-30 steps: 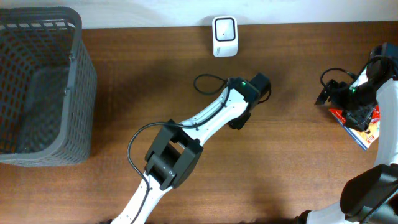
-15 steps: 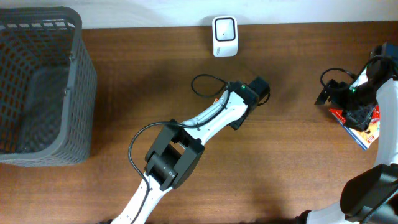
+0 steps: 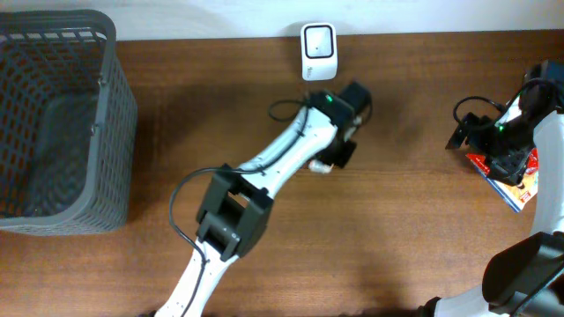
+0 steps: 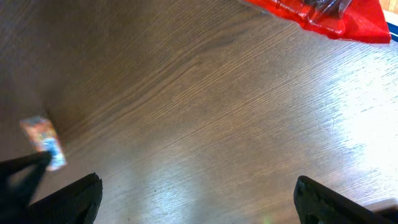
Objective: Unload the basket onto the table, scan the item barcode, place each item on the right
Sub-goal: 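Hold the orange tissue pack below the scanner with the left gripper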
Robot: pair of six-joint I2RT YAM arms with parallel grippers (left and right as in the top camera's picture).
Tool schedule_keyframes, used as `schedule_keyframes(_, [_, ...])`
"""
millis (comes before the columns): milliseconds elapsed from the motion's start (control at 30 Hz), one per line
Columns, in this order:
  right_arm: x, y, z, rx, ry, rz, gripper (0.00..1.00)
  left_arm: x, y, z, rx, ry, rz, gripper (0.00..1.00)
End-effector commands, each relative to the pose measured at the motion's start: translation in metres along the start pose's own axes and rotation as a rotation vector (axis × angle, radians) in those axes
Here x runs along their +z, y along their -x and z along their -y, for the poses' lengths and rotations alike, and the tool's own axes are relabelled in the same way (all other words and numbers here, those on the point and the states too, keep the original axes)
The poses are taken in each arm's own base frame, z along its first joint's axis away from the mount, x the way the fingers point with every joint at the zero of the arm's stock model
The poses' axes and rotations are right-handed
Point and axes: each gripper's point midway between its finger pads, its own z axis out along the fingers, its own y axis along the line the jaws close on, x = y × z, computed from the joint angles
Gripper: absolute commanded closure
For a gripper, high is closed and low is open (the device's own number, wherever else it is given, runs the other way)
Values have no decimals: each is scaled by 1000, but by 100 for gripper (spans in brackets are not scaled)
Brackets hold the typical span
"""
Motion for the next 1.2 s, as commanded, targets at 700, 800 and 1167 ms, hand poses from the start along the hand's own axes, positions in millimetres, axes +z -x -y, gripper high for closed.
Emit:
schedule_keyframes(700, [2, -3, 0, -10, 2, -14, 2, -21, 29, -15, -223, -662, 46, 100])
schedule_keyframes(800, [2, -3, 0, -10, 2, -15, 2, -7, 32, -10, -222, -724, 38, 100])
schedule_keyframes(1167, [2, -3, 0, -10, 1, -16, 2, 39, 27, -44, -244, -504, 20, 98])
